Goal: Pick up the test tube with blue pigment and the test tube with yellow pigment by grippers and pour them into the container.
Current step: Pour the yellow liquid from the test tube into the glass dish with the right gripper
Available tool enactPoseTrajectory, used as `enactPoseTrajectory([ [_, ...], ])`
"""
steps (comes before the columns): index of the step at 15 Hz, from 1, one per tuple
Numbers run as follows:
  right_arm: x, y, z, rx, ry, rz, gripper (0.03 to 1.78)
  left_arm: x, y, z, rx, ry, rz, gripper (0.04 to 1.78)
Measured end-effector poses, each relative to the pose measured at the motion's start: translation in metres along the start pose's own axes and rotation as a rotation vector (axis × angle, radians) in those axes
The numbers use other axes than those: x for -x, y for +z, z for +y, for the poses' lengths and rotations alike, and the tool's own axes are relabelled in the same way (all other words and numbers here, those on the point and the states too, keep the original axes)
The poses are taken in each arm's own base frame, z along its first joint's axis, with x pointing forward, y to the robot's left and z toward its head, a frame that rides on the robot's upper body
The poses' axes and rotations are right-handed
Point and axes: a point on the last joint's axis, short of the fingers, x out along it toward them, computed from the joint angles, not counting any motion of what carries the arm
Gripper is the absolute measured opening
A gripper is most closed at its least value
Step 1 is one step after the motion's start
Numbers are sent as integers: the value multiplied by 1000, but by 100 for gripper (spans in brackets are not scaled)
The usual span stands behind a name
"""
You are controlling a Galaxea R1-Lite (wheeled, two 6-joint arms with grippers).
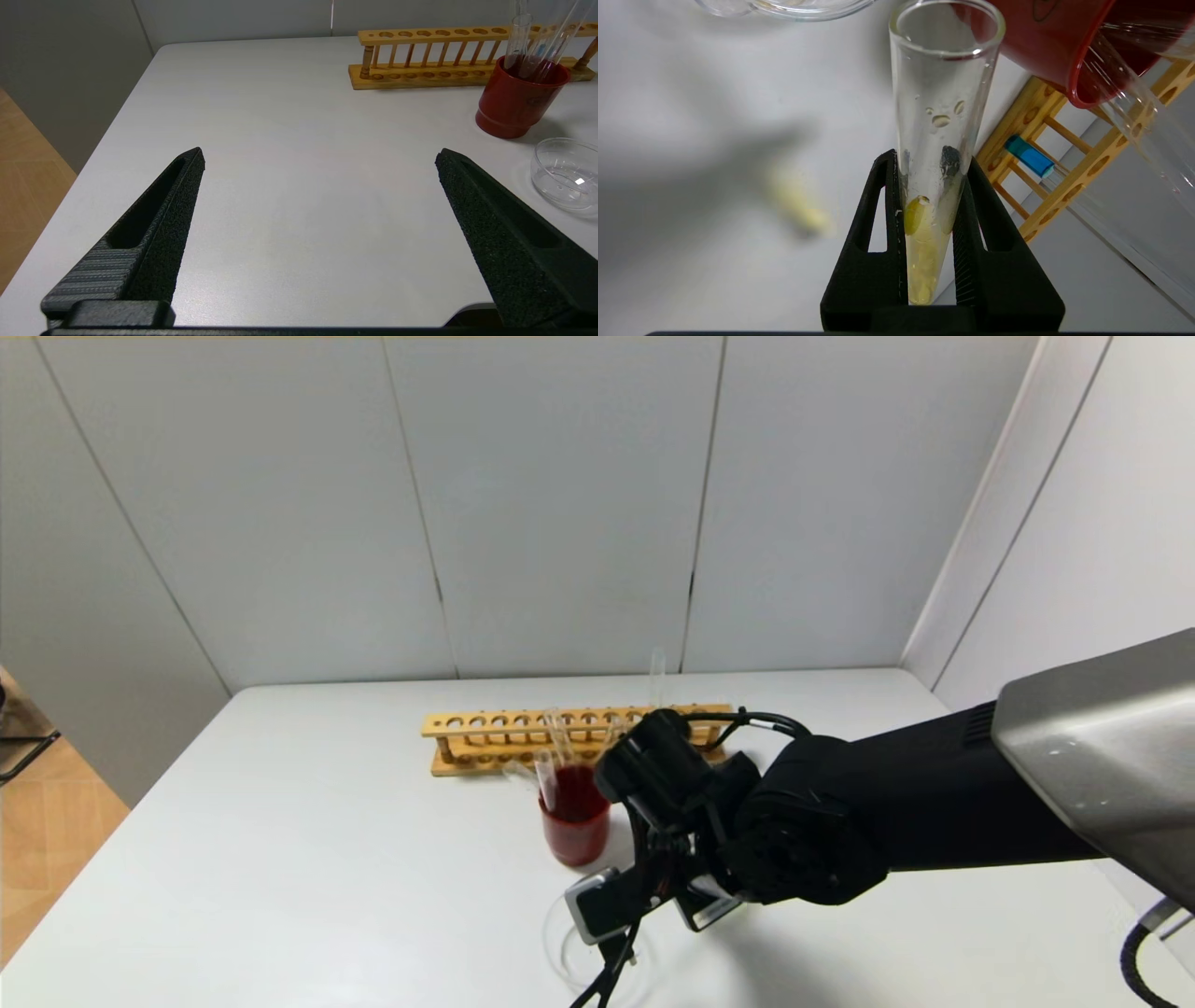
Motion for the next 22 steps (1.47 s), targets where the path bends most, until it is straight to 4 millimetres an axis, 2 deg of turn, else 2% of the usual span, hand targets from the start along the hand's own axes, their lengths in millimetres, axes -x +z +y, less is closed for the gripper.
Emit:
enactPoseTrajectory([
  [9, 5, 10, -4, 72, 25, 70, 36, 0, 0, 0, 0, 0, 0, 175],
  [17, -1, 23, -5, 95, 23, 76, 36, 0, 0, 0, 0, 0, -1, 175],
  [22, -9, 19, 0, 87, 51, 86, 36, 0, 0, 0, 0, 0, 0, 175],
])
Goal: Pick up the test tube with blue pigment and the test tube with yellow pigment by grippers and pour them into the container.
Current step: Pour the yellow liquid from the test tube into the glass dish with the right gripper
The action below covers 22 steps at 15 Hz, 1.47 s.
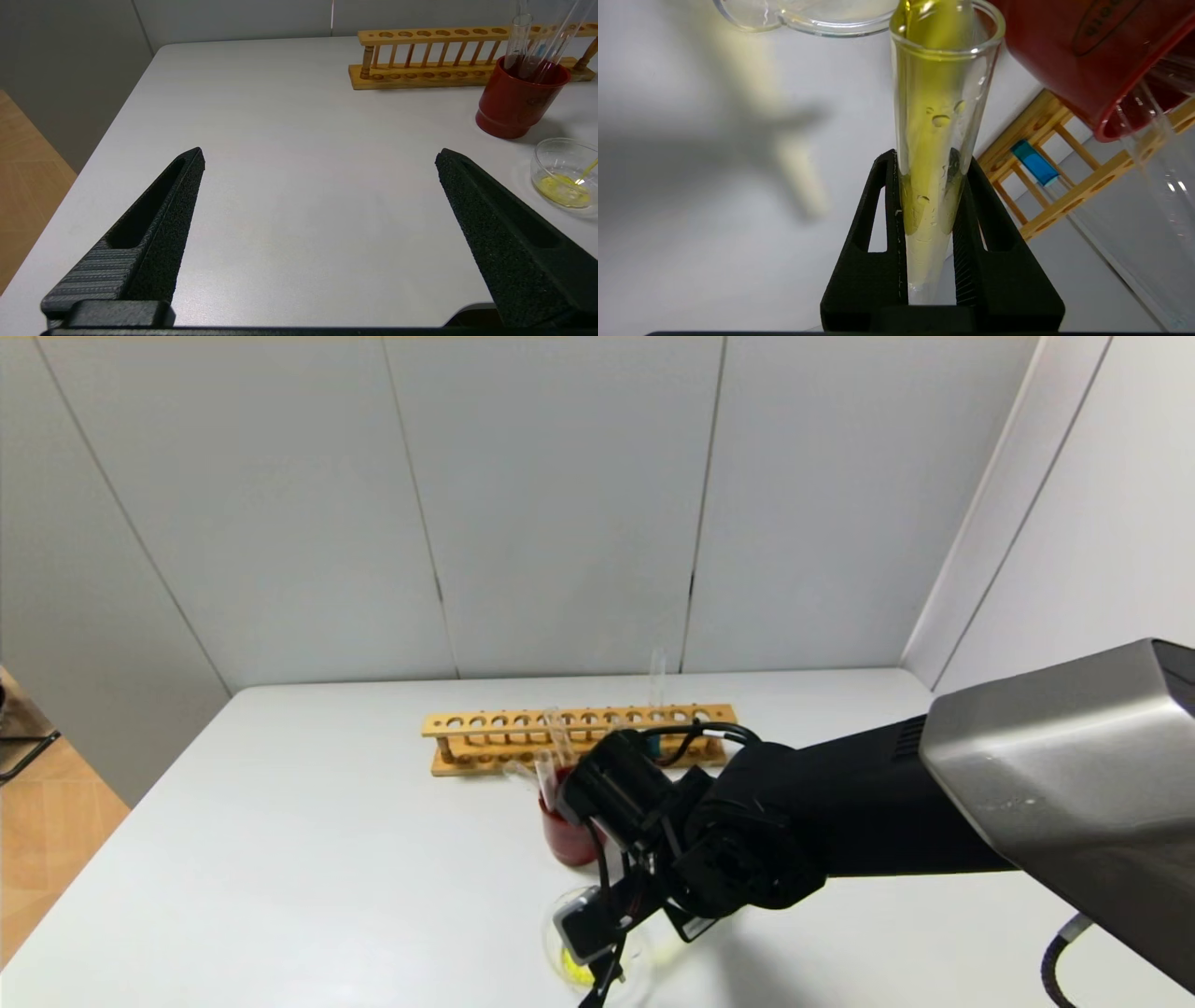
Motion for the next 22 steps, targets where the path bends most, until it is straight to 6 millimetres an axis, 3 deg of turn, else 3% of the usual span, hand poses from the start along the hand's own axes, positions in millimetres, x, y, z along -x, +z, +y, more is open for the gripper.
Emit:
enactPoseTrajectory([
  [12, 4, 9, -1, 35, -18, 25, 36, 0, 0, 0, 1, 0, 0, 175],
  [22, 16, 31, -2, 96, -44, 57, 36, 0, 0, 0, 0, 0, 0, 175],
])
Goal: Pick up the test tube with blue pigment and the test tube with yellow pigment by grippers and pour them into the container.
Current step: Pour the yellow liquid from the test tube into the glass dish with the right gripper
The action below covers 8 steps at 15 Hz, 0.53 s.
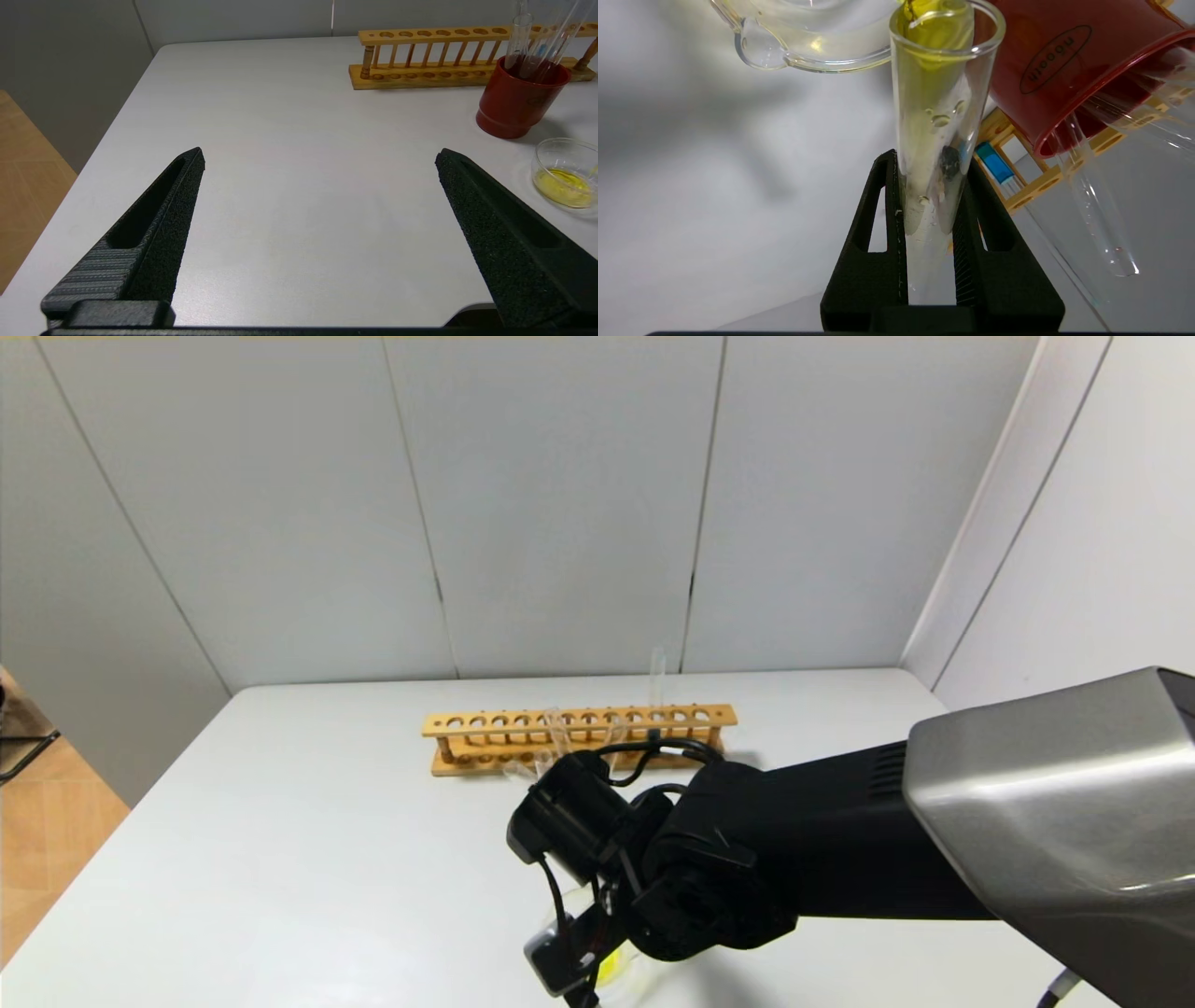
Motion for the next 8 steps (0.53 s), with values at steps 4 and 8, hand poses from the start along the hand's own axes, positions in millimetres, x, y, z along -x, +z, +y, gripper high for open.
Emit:
enactPoseTrajectory([
  [4, -2, 3, 1, 7, 3, 1, 36, 0, 0, 0, 0, 0, 0, 175],
  [8, -6, 2, 0, 13, 24, 10, 36, 0, 0, 0, -1, 0, 0, 175],
])
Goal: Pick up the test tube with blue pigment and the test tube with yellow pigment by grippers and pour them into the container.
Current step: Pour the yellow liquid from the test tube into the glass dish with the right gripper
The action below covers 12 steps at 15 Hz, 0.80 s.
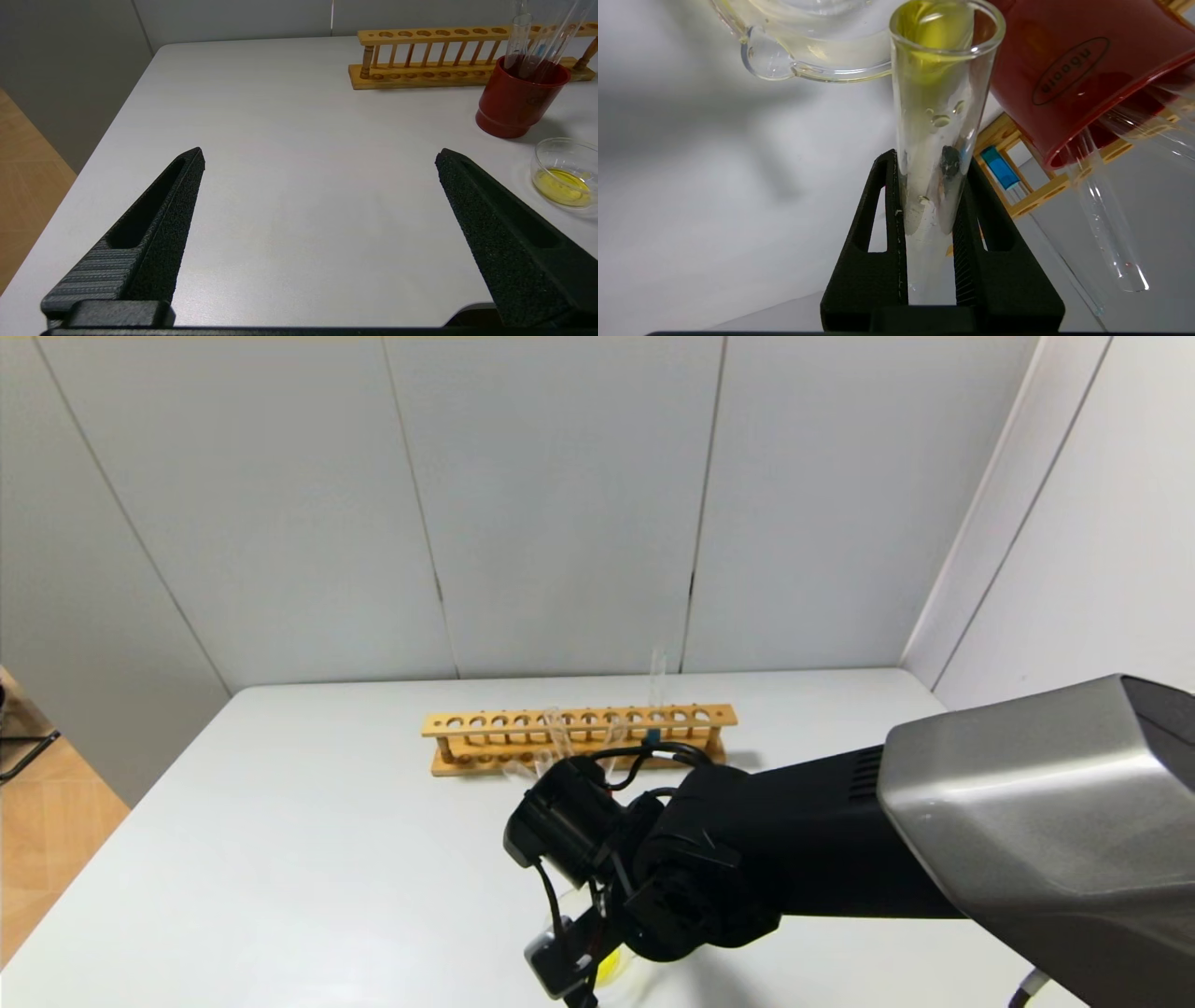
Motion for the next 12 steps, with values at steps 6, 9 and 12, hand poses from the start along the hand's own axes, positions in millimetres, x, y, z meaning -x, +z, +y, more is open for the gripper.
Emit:
enactPoseTrajectory([
  [6, 2, -1, -6, 19, 26, 34, 36, 0, 0, 0, 1, 0, 0, 175],
  [9, 4, -1, -10, 31, 28, 49, 36, 0, 0, 0, 0, 0, 0, 175],
  [12, 7, 0, -14, 47, 20, 73, 36, 0, 0, 0, 1, 0, 0, 175],
])
